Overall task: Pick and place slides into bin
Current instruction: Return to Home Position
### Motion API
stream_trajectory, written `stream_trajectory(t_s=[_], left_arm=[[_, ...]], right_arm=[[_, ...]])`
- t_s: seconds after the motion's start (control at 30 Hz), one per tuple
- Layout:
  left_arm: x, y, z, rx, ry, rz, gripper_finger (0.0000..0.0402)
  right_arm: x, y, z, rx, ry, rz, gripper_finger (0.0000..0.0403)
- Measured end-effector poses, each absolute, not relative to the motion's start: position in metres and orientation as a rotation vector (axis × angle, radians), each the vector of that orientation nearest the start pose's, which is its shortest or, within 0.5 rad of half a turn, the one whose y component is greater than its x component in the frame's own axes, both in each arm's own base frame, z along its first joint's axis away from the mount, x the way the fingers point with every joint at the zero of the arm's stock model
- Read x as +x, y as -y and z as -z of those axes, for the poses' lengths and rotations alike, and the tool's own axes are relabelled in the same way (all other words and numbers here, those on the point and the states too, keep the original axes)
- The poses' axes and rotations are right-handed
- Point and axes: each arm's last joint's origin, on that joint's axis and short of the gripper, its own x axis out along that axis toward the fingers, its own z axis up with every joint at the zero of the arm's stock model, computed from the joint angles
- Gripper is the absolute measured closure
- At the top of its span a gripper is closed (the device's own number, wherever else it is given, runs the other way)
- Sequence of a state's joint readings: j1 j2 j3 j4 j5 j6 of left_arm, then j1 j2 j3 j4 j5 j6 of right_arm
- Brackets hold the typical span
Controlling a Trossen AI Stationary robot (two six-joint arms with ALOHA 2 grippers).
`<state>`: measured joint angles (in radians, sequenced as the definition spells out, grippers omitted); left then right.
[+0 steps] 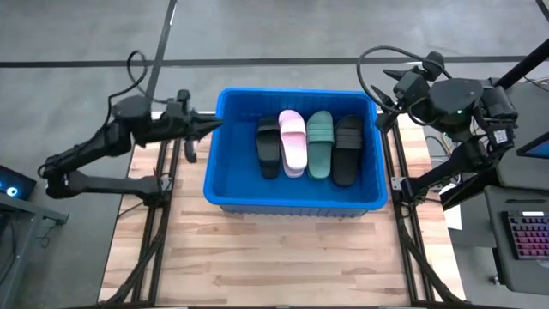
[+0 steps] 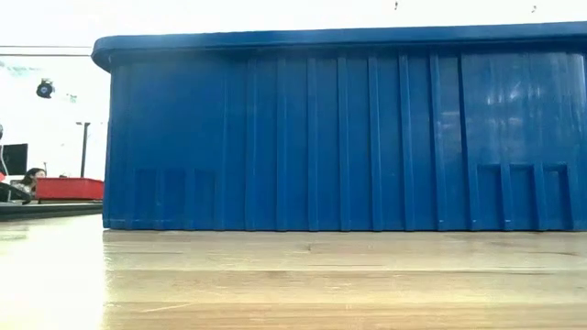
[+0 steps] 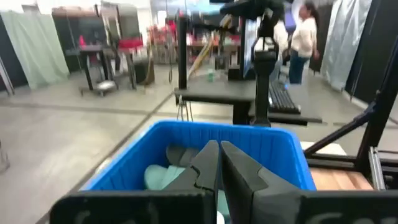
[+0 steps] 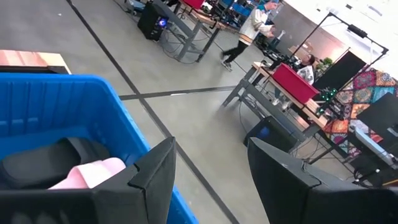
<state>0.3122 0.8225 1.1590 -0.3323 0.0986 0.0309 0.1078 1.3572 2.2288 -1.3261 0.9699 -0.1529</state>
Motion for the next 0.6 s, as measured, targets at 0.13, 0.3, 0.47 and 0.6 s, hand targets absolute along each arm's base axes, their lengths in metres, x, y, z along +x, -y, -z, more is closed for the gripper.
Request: stream_trajectory(t_s=[0.13, 0.3, 0.47, 0.6], left_arm=[[0.127, -0.038, -0.407, 0.053, 0.098, -0.215, 0.0400], [0.110, -0.033, -0.354, 0.042, 0.147, -0.243, 0.0400], [0.092, -0.028, -0.301, 0.012, 0.237, -0.256, 0.0400], [0.080, -0.025, -0.280, -0.005, 0.372, -0.265, 0.0400]], right_arm=[[0.154, 0.007, -0.550, -0.377, -0.467, 0.818, 0.0211], [0.154, 0.008, -0.550, -0.361, -0.460, 0.824, 0.0211], [0.155, 0.008, -0.550, -0.361, -0.460, 0.825, 0.0211], [0.155, 0.008, -0.550, -0.358, -0.460, 0.825, 0.0211]])
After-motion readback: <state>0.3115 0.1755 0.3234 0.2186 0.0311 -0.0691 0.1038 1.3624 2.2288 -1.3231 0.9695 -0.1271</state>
